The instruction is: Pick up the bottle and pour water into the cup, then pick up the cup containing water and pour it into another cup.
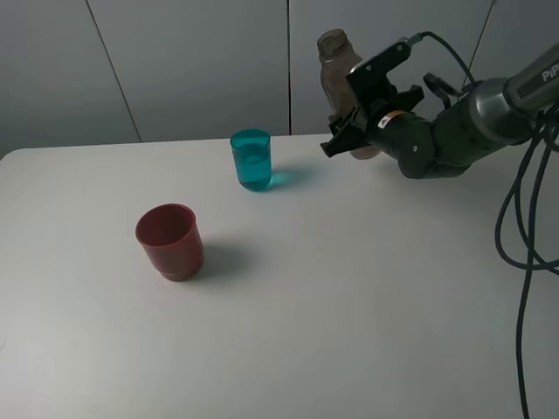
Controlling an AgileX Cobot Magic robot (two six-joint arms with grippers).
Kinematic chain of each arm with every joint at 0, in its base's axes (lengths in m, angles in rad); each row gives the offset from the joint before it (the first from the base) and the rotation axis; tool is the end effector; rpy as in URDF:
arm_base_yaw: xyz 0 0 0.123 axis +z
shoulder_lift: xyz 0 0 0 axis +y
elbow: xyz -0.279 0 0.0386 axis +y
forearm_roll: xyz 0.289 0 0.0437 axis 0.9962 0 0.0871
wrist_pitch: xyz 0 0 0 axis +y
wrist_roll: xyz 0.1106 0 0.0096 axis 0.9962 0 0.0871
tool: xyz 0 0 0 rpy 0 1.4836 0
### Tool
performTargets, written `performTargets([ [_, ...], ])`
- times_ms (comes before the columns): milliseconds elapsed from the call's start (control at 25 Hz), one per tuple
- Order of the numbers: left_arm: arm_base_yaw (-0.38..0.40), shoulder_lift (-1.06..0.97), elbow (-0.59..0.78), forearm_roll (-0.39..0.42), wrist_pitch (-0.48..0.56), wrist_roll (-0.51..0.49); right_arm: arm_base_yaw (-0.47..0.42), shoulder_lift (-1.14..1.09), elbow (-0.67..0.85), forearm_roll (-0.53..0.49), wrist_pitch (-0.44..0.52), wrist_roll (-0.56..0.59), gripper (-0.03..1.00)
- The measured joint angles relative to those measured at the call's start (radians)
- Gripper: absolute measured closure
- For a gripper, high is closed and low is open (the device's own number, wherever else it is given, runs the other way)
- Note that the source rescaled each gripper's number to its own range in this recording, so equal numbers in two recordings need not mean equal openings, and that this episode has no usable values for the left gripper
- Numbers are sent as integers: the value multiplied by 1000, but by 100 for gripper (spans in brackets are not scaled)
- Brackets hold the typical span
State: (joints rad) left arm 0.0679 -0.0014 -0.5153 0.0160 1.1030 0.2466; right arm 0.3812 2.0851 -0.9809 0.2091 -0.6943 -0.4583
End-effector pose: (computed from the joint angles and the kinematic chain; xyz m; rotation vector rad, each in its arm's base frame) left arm 0.0478 0.0048 0.2888 0.1840 2.0685 0.2122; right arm 0.4175 0.1514 0.0724 -0.5465 1.8216 -0.0695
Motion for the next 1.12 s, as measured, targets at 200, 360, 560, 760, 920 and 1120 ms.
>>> performTargets([
  [200, 0, 0, 0, 0, 0, 0, -58, 0, 14, -100, -12, 310, 96],
  [360, 0, 0, 0, 0, 0, 0, -92, 11, 14, -120, -56, 404, 96],
  [560, 0, 0, 0, 0, 0, 0, -140, 67, 14, -120, -73, 423, 96],
  [760, 0, 0, 0, 0, 0, 0, -189, 104, -12, -122, -75, 425, 96],
  [920, 0, 0, 0, 0, 0, 0, -211, 108, -23, -122, -75, 425, 96],
  [1120, 0, 0, 0, 0, 0, 0, -227, 113, -23, -122, -75, 421, 96],
])
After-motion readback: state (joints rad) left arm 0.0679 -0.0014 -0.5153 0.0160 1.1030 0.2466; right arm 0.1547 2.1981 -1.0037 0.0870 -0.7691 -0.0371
